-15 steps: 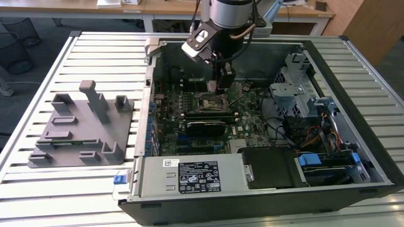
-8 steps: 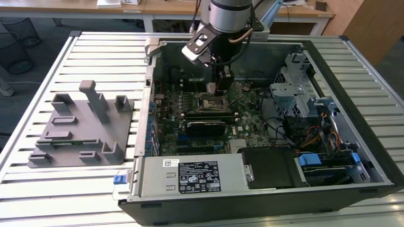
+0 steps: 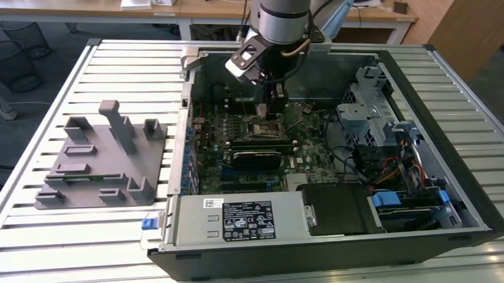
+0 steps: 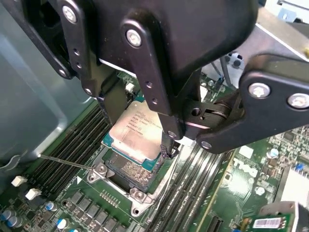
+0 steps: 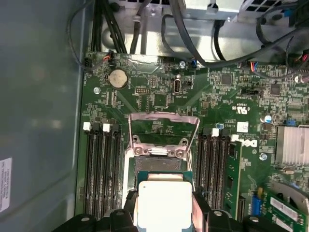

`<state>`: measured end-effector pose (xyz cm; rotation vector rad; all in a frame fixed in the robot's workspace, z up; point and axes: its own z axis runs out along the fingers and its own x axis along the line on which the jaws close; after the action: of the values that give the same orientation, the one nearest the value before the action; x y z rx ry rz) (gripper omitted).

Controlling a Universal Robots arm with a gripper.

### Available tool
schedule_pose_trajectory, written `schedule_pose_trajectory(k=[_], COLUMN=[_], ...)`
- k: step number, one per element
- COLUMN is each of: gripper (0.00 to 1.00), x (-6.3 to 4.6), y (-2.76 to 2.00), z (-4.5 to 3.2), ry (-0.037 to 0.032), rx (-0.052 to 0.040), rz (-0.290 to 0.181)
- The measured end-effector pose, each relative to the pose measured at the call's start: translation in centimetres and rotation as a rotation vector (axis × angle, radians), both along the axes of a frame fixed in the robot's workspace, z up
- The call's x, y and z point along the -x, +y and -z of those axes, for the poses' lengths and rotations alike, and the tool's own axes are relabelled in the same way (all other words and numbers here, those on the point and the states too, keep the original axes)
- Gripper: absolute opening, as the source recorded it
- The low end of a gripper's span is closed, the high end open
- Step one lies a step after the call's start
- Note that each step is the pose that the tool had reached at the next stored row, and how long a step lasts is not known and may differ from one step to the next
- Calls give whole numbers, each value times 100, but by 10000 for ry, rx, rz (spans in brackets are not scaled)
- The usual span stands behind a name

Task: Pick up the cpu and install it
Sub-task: 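Place the cpu into insertion slot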

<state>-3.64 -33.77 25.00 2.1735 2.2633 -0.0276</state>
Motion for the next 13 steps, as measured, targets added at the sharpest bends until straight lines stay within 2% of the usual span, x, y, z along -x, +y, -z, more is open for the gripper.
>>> schedule_pose_trajectory(k=[3, 8, 13], gripper=[53, 53, 53], x=[13, 23, 23], y=[0, 3, 4], z=[45, 130, 158], ry=[-17, -19, -19], rx=[1, 1, 1], rz=[185, 203, 204])
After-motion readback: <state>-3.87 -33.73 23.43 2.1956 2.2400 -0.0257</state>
